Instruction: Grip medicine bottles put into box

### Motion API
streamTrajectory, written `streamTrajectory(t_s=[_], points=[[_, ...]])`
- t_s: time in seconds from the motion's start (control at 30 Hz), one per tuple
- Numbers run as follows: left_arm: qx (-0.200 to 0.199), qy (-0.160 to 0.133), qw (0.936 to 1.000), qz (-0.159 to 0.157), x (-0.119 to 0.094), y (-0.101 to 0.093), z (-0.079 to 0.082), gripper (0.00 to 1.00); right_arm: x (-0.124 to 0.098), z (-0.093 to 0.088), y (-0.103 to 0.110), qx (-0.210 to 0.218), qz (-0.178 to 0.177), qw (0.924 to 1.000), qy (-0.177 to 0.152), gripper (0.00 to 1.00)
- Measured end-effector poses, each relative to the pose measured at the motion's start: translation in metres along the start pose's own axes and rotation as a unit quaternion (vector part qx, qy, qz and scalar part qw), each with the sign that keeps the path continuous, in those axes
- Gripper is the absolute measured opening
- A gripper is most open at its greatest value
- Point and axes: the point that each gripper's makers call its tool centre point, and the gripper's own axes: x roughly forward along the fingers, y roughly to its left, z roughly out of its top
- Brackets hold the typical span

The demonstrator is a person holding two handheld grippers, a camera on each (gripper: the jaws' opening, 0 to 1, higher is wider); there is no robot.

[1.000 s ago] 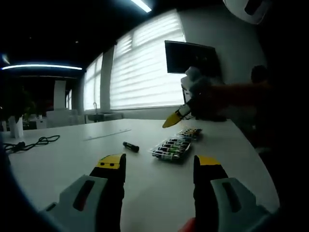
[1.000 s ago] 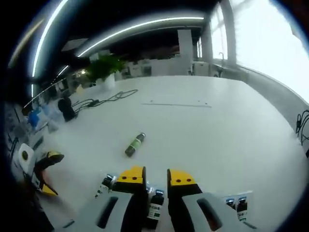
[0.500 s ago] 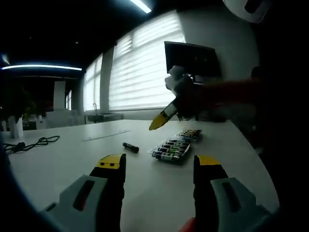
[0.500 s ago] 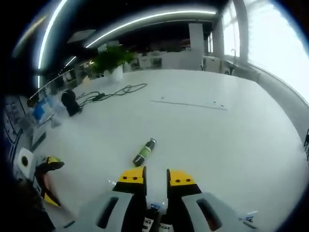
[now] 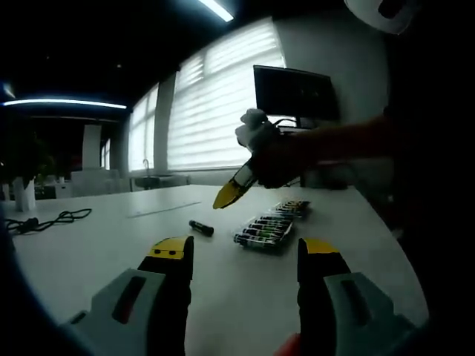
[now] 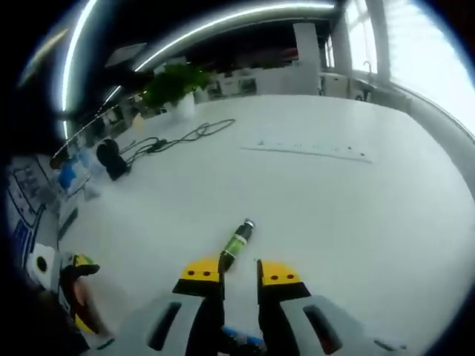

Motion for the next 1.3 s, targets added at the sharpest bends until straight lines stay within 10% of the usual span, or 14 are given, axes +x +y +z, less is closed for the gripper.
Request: streamTrajectory(t_s=[0.5,1.3], points=[[0.001,-0.010,0.9999,-0.002,-0.001,-0.002,0.004,0.49,0.038,-0.003,0.003,0.048,0.010,0.9963,0.070,0.11],[-0.010,-0.019,0.9997,-0.008,-0.003,-0.003,0.008,0.49,0.047,-0.006,0.003,-0.003,-0.045,0.9964,0.071,0.07]])
